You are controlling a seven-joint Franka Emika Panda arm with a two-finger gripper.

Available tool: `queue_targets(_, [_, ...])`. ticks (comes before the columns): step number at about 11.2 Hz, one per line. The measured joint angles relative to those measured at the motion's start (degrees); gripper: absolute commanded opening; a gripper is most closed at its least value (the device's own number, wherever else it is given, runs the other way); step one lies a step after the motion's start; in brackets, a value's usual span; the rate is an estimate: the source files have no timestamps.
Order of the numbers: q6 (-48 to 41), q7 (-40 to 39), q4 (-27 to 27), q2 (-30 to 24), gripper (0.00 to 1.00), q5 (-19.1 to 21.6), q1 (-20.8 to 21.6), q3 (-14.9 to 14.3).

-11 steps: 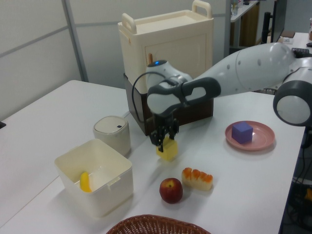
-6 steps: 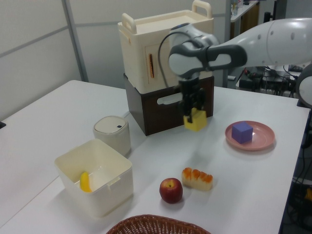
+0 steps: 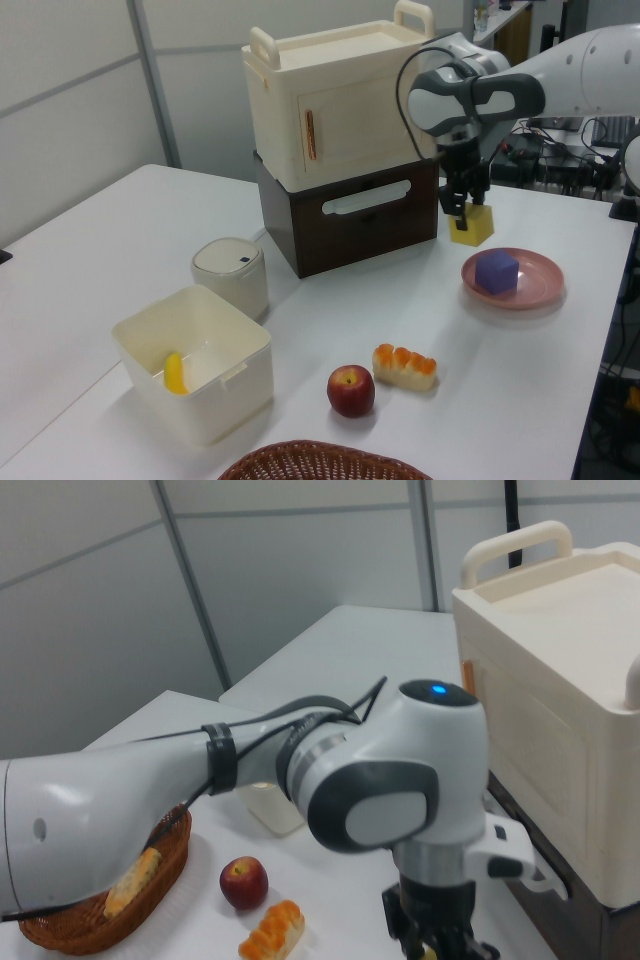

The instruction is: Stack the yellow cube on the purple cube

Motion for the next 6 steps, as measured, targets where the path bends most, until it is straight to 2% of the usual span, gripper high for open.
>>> queue_targets(2, [-0.31,-4.77,-1.04,0.17,0.39,-1.31,-2.09,0.00])
queue_targets(3, [-1.18,-6.80,-1.44,0.30,0.57,-2.68,-2.46,0.01])
queue_targets(4, [-1.63,-7.29,-1.66,0.32,0.84,-3.26,-2.48,0.04])
queue_targets(5, [-1.86,-8.43,-1.88,0.33,1.00,-3.68,-2.48,0.07])
queue_targets(6, [-2.23,-9.46,-1.96,0.34,1.00,-3.88,-2.48,0.07])
